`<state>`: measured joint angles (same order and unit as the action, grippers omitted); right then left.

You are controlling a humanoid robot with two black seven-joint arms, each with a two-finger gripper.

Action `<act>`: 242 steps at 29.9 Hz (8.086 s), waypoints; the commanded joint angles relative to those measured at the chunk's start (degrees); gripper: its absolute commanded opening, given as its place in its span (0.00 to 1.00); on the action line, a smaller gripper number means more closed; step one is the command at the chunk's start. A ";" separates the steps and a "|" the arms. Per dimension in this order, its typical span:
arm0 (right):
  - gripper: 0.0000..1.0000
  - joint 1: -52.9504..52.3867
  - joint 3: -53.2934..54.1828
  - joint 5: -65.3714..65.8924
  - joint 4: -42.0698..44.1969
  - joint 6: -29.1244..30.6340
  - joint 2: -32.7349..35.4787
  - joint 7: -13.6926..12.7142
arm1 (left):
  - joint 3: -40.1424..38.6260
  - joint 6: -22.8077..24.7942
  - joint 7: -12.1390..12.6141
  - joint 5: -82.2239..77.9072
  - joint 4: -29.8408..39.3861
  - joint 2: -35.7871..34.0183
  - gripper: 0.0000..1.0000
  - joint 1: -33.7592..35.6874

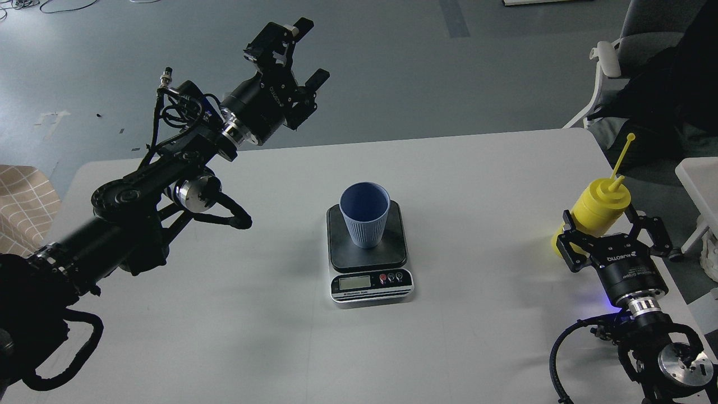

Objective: Pour seasoning into cup on scale with both arms

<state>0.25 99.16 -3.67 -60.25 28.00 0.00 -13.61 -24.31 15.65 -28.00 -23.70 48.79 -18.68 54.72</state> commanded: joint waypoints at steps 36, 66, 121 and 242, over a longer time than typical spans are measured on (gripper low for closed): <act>0.22 -1.31 -4.59 14.91 2.51 0.00 0.00 18.18 | 3.22 0.17 0.00 -1.17 0.78 -2.67 0.98 0.12; 0.00 -26.95 -24.44 74.81 -9.10 -12.53 20.40 15.99 | -1.08 0.17 0.00 -1.00 2.01 -6.19 0.98 0.12; 0.00 -25.14 -14.17 35.76 -19.81 -5.59 0.00 9.13 | -5.83 1.14 0.00 -0.56 3.16 -10.94 0.98 -1.11; 0.99 -39.62 -14.96 19.82 -16.48 0.00 22.43 4.12 | -4.16 8.17 0.00 4.45 0.18 -8.48 0.98 12.25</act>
<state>-36.97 85.87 9.01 -79.65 27.93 27.24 -9.64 -28.36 22.60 -28.00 -19.39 51.44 -29.32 66.19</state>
